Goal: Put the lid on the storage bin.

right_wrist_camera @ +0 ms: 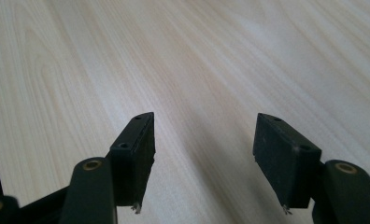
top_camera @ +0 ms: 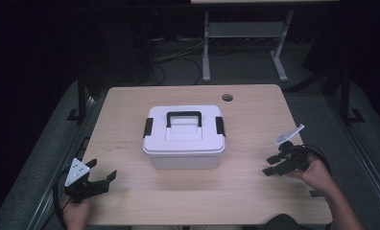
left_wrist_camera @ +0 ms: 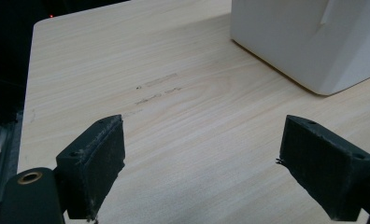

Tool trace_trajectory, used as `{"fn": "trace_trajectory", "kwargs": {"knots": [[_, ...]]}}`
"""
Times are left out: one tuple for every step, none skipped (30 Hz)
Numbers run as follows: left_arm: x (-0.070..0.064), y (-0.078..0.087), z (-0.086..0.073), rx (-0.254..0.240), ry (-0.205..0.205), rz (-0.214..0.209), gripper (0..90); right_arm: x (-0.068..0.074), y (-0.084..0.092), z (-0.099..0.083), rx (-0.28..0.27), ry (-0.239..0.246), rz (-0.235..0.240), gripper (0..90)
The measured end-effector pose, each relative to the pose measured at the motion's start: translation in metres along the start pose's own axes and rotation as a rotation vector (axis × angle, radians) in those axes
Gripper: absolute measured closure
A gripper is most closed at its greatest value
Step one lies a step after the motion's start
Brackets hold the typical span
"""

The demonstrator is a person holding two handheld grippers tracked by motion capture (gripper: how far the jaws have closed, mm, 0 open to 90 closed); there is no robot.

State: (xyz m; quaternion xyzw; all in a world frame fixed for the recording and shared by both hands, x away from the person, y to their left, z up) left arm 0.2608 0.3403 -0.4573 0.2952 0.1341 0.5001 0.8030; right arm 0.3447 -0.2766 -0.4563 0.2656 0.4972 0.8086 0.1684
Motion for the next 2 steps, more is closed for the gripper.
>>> {"fn": "trace_trajectory", "kwargs": {"knots": [[0.0001, 0.0000, 0.0002, 0.000, 0.000, 0.002, 13.4, 0.0004, 0.0003, -0.0012, -0.002, 0.002, -0.001, 38.0], [0.0002, 0.0000, 0.0002, 0.000, -0.002, 0.002, 13.4, 0.0014, 0.0010, -0.0020, -0.004, -0.002, -0.002, 37.9]]}}
Point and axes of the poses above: each handheld gripper's, and its own axes: y roughly backward along the jaws, z roughly out of its top, x roughly to its left, the point moved 2 cm from there along -y, roughly forward along the jaws, and after that the axes turned 9 degrees about x, right-handed, at the moved point
